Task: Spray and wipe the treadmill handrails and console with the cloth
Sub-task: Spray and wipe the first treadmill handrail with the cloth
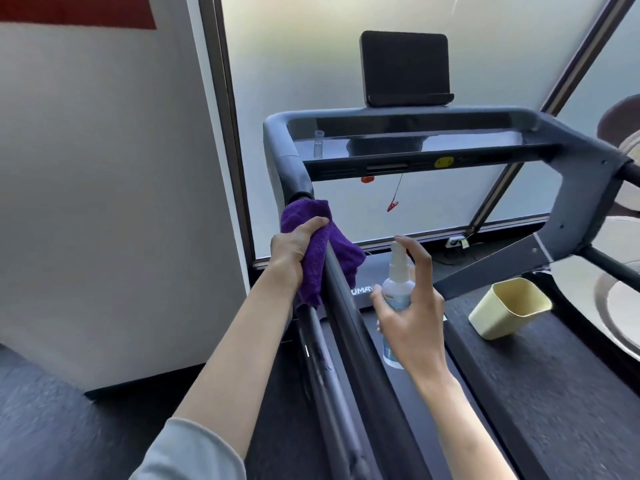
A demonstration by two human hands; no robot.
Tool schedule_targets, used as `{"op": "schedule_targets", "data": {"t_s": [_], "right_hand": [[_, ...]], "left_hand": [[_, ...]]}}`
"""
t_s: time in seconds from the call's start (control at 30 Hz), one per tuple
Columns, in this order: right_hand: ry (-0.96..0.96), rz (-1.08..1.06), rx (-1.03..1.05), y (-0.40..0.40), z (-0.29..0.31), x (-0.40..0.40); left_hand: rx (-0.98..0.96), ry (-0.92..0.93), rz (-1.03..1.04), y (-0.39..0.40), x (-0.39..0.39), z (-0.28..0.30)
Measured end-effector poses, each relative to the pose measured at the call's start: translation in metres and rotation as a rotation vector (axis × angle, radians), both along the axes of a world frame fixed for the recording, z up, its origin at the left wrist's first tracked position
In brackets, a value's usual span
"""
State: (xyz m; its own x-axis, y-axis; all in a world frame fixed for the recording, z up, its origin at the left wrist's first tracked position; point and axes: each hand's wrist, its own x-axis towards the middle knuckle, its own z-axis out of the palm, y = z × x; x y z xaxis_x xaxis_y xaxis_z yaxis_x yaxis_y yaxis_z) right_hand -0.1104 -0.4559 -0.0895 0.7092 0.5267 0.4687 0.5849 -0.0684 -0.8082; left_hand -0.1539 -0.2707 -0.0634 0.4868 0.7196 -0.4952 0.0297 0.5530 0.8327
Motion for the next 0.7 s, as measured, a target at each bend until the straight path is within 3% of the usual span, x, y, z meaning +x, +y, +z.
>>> {"op": "schedule_targets", "data": {"t_s": [0.27, 0.7], "right_hand": [[0.004, 0.003, -0.005, -0.046, -0.003, -0.02], [-0.086, 0.132, 0.029, -0.128, -0.003, -0.051]], "left_hand": [[-0.059, -0.045, -0.03, -0.056, -0.03, -0.003], [0.003, -0.012, -0.025, -0.191, -0.097, 0.003]]}}
